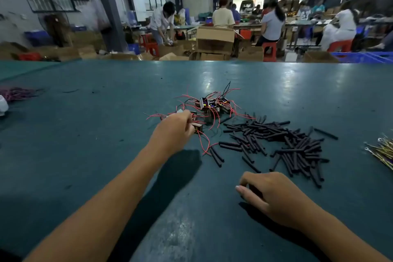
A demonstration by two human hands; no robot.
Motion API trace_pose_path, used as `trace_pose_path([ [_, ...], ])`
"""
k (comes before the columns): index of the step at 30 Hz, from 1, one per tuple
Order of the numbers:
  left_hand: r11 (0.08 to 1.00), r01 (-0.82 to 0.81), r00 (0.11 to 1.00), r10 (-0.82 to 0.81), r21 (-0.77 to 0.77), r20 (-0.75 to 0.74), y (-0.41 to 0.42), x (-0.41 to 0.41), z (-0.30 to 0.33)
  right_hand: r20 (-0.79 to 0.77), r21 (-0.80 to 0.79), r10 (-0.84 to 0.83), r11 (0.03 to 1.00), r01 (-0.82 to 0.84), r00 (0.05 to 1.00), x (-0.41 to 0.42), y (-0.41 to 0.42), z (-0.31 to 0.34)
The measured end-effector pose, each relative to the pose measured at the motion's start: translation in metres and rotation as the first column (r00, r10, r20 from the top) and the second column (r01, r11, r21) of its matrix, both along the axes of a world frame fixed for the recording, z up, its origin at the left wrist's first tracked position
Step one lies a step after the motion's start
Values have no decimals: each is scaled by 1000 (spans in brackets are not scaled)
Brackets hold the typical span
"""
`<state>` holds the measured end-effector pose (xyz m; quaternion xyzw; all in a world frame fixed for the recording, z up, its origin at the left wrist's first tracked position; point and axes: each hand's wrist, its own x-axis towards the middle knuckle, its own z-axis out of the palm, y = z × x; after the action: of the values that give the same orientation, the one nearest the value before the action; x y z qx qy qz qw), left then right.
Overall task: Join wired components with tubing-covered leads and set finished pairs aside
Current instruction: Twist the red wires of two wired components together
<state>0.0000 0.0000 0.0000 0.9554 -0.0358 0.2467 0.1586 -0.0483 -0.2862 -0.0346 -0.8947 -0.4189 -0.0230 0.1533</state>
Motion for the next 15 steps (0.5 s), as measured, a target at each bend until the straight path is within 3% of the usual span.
trace_pose_path([
  [4,946,-269,958,282,181,-45,16,1,-15,-13,18,11,1000,-11,1000,2,-3,-2],
  [11,852,-370,876,453,370,-166,35,-8,-30,-43,51,26,998,-24,999,1,-5,-3],
  [15,846,-383,855,476,371,-204,38,-12,-24,-17,42,18,999,-17,1000,0,-3,-1],
])
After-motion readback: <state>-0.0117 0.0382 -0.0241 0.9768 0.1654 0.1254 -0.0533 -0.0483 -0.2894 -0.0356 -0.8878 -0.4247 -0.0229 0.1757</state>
